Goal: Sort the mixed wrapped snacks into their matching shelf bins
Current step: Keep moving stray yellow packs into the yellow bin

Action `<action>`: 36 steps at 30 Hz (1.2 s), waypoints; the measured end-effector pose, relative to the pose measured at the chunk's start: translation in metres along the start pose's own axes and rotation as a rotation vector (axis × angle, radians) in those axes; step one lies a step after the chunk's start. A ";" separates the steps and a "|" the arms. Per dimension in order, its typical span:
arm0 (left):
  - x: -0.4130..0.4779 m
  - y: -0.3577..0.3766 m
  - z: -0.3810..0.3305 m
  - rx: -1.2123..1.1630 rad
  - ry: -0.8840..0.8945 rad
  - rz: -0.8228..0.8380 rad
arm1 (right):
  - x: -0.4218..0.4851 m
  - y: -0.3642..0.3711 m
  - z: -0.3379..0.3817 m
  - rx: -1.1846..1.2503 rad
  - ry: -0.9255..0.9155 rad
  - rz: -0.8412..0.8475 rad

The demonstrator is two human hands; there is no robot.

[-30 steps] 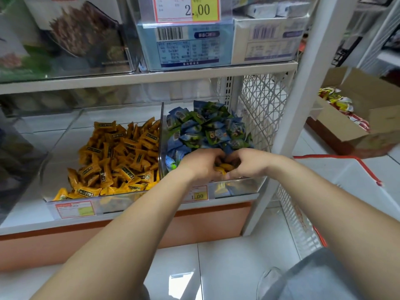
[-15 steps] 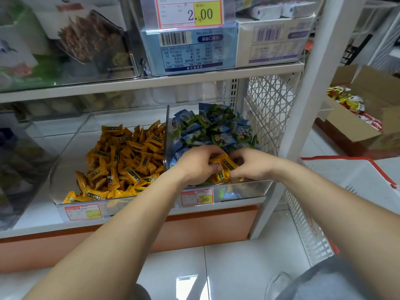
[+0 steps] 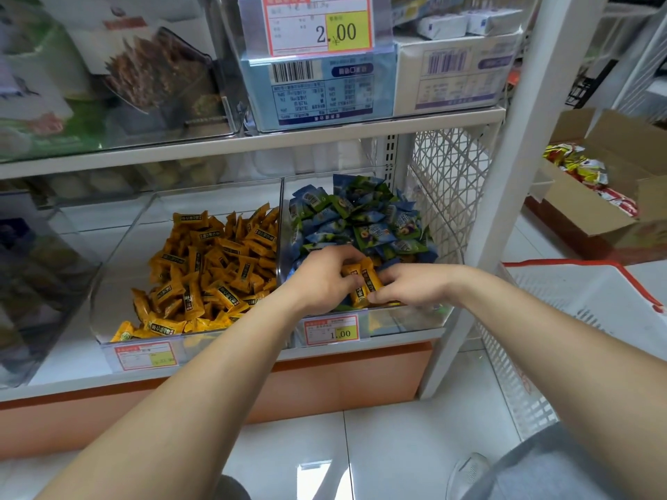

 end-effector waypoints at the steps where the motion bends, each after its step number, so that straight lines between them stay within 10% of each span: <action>1: -0.001 0.001 0.000 0.007 0.005 0.004 | -0.001 0.001 0.000 0.030 0.006 0.016; 10: -0.003 0.000 -0.002 0.000 0.028 0.027 | -0.005 0.003 0.003 -0.011 -0.062 0.023; 18: -0.005 -0.009 -0.001 -0.332 0.000 -0.093 | -0.017 -0.024 0.006 -0.005 -0.127 -0.358; 36: -0.029 -0.069 -0.002 -0.864 -0.014 -0.560 | -0.021 -0.065 0.069 0.713 -0.303 -0.685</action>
Point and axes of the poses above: each hand's wrist, its own x-axis towards the middle knuckle, its own y-axis out of the palm, z = x × y, the point moved 8 cm from there along x, towards the middle knuckle, and after that the axes turned 14 degrees about -x, right-handed, at the moved point
